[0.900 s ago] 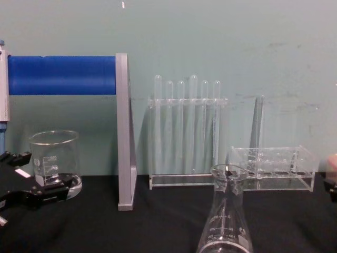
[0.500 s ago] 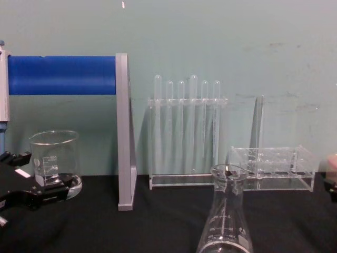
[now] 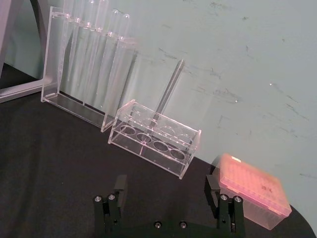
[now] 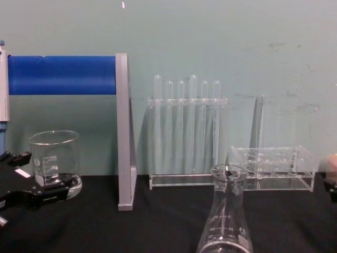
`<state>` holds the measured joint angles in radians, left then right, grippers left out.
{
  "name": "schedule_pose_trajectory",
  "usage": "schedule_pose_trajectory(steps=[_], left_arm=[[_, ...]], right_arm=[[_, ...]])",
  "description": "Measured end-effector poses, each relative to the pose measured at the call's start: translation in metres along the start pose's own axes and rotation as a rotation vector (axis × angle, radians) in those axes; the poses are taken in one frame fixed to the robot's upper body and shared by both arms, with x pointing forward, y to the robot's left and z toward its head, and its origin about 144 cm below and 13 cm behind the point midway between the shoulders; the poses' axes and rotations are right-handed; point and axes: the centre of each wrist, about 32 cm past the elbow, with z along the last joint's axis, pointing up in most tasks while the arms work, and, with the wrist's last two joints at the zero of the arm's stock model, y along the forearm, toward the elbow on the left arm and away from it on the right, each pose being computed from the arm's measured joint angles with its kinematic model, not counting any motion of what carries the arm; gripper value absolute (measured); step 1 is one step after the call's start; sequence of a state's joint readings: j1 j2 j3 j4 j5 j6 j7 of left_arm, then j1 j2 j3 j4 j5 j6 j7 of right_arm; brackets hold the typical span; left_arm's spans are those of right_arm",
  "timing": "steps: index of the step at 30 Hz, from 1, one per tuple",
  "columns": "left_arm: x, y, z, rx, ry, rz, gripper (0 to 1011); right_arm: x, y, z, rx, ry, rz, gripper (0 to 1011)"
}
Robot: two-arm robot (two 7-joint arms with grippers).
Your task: Grasp the erlenmeyer flask with one hand, shake it three times, then place it back.
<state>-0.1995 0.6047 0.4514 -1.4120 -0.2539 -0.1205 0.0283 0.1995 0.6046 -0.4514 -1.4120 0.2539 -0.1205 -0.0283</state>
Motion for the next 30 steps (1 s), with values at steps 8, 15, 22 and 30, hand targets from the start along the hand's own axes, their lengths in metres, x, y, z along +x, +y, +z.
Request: schedule_pose_trajectory(steps=[8, 15, 22, 30], left_arm=[[0.0000, 0.0000, 0.0000, 0.000, 0.000, 0.000, 1001], [0.0000, 0.0000, 0.0000, 0.000, 0.000, 0.000, 1001], [0.0000, 0.0000, 0.0000, 0.000, 0.000, 0.000, 1002], [0.0000, 0.0000, 0.0000, 0.000, 0.000, 0.000, 1001]], right_arm=[[0.0000, 0.0000, 0.0000, 0.000, 0.000, 0.000, 1000], [0.0000, 0.0000, 0.0000, 0.000, 0.000, 0.000, 1000], [0.0001, 0.0000, 0.0000, 0.000, 0.000, 0.000, 1000], [0.0000, 0.0000, 0.0000, 0.000, 0.000, 0.000, 1000]])
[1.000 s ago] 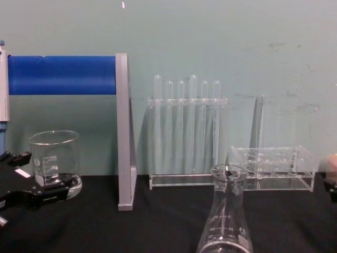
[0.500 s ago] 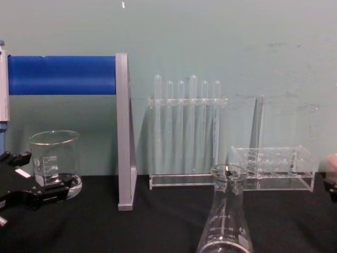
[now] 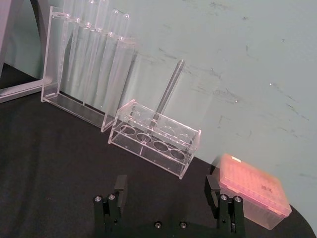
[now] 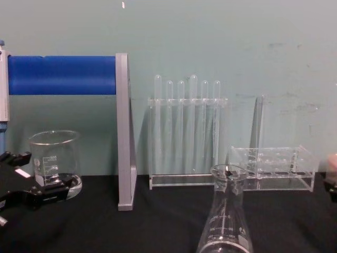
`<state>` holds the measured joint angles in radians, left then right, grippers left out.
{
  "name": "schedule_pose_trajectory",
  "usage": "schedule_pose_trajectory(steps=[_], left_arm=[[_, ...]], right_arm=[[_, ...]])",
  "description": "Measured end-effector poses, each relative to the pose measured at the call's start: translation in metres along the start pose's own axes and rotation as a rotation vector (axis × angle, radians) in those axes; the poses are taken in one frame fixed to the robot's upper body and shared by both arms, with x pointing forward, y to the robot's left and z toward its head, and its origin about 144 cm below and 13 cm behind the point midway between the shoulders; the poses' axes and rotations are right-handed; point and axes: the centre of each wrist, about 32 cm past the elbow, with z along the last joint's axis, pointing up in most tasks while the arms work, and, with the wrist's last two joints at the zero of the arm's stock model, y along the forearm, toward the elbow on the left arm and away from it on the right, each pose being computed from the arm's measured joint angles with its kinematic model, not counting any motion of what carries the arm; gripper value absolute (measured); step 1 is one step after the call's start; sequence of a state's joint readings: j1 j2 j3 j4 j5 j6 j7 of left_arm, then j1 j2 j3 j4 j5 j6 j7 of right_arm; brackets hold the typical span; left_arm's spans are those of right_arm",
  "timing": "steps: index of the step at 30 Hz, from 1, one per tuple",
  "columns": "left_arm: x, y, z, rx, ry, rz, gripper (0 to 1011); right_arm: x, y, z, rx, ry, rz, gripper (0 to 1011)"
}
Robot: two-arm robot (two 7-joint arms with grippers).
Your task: Grasp the erlenmeyer flask with one hand, shake it three times, then place it back.
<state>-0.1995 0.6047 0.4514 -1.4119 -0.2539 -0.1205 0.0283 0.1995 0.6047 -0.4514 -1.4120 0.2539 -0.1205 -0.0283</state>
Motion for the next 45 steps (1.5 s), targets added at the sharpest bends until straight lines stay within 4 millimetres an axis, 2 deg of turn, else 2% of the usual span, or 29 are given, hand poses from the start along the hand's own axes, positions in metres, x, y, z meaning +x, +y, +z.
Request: schedule_pose_trajectory(steps=[16, 24, 35, 45], left_arm=[[0.000, 0.000, 0.000, 0.000, 0.000, 0.000, 1001], [0.000, 0.000, 0.000, 0.000, 0.000, 0.000, 1001], [0.000, 0.000, 0.000, 0.000, 0.000, 0.000, 1001], [0.000, 0.000, 0.000, 0.000, 0.000, 0.000, 1001]], right_arm=[[0.000, 0.000, 0.000, 0.000, 0.000, 0.000, 1000], [0.001, -0.007, 0.006, 0.026, 0.013, 0.048, 1000], [-0.002, -0.023, 0.013, 0.044, 0.140, 0.163, 1000], [-0.014, -0.029, 0.014, 0.039, 0.282, 0.334, 1000]])
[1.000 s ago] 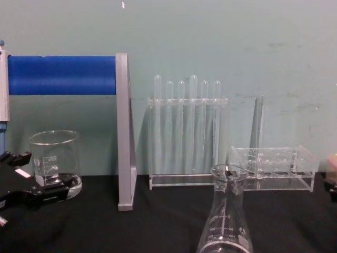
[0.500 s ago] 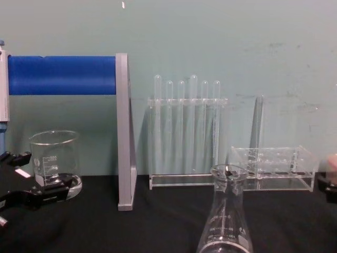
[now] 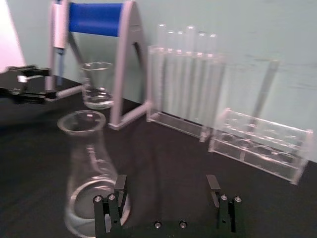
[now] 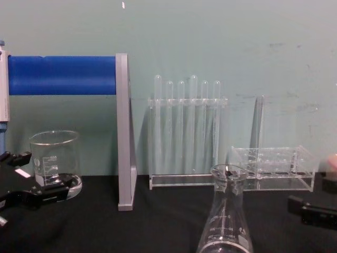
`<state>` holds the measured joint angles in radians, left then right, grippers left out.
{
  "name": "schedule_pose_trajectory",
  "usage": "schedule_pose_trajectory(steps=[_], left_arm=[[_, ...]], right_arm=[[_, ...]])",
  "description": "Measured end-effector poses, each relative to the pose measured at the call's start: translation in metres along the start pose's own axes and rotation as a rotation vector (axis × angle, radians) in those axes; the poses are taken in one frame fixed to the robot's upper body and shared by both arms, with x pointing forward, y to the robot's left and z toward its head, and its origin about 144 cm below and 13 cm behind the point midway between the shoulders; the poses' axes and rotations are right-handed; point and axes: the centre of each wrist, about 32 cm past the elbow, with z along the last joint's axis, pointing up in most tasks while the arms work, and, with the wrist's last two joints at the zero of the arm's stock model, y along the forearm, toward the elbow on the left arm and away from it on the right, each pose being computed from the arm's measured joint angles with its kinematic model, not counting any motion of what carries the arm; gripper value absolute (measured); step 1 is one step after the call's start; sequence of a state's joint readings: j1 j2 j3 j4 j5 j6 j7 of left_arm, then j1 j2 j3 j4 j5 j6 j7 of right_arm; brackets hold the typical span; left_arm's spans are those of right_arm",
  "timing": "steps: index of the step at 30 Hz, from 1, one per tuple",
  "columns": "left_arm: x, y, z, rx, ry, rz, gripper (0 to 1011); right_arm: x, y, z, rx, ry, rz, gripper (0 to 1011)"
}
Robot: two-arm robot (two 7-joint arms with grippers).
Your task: Grasp the erlenmeyer flask with one hand, shake it three times, then place it back.
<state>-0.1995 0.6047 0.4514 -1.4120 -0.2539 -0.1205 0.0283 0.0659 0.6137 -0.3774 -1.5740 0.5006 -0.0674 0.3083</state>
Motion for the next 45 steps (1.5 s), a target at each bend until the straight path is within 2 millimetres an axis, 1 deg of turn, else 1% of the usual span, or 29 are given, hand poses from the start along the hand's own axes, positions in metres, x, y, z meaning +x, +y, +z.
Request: schedule_pose_trajectory(steps=[9, 18, 37, 45], left_arm=[[0.000, 0.000, 0.000, 0.000, 0.000, 0.000, 1001], [0.000, 0.000, 0.000, 0.000, 0.000, 0.000, 1001], [0.000, 0.000, 0.000, 0.000, 0.000, 0.000, 1001], [0.000, 0.000, 0.000, 0.000, 0.000, 0.000, 1001]], right_arm=[[-0.008, 0.005, 0.001, 0.012, 0.019, 0.116, 1000], [-0.014, 0.019, 0.002, 0.017, 0.004, 0.217, 1000], [-0.021, 0.061, 0.006, 0.052, 0.025, 0.250, 1000], [-0.024, 0.072, 0.008, 0.054, 0.030, 0.260, 1000]])
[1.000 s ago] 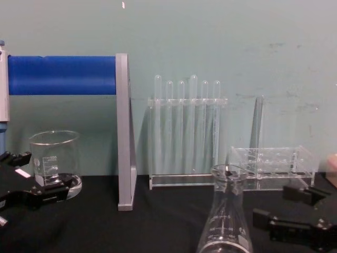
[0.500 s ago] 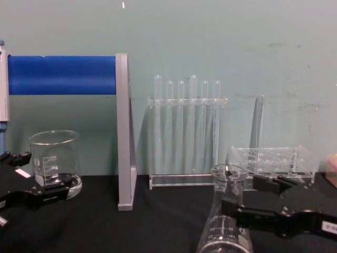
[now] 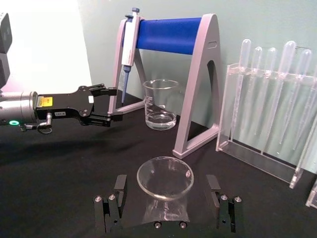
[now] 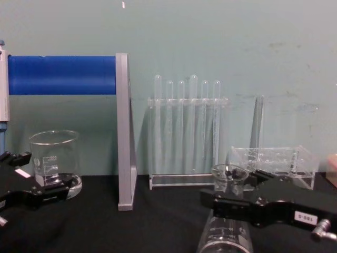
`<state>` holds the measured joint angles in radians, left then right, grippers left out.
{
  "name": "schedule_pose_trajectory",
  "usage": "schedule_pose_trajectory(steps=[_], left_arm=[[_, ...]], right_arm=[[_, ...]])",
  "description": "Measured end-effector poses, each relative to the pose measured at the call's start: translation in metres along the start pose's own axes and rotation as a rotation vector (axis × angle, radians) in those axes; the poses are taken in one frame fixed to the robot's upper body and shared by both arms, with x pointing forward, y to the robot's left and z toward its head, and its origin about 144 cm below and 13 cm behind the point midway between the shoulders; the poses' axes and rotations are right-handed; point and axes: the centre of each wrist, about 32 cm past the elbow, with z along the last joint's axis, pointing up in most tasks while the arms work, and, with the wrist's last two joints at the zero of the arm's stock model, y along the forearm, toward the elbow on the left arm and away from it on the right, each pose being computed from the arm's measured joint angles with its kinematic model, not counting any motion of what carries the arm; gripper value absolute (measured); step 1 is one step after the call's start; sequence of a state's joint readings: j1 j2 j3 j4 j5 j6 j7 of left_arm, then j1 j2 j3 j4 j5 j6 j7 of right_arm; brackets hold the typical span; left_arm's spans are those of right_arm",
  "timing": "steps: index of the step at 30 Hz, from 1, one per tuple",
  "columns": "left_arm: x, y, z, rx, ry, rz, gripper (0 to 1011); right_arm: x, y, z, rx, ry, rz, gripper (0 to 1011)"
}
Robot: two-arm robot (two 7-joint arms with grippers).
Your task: Grasp the erlenmeyer flask with one hand, shake it three times, then place it back.
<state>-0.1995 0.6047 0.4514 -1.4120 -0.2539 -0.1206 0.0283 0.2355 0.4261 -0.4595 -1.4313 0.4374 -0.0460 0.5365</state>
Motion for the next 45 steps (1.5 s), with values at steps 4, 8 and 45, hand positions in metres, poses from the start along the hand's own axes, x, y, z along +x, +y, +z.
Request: schedule_pose_trajectory(steps=[4, 8, 45], left_arm=[[0.0000, 0.0000, 0.0000, 0.000, 0.000, 0.000, 1001], [0.0000, 0.0000, 0.0000, 0.000, 0.000, 0.000, 1001], [0.0000, 0.0000, 0.0000, 0.000, 0.000, 0.000, 1001]], right_arm=[[-0.0013, 0.0031, 0.0002, -0.001, -0.001, 0.004, 1000], [-0.0020, 0.0043, -0.0001, -0.005, -0.003, 0.006, 1000], [-0.0025, 0.0056, -0.0004, -0.009, -0.003, -0.003, 651]])
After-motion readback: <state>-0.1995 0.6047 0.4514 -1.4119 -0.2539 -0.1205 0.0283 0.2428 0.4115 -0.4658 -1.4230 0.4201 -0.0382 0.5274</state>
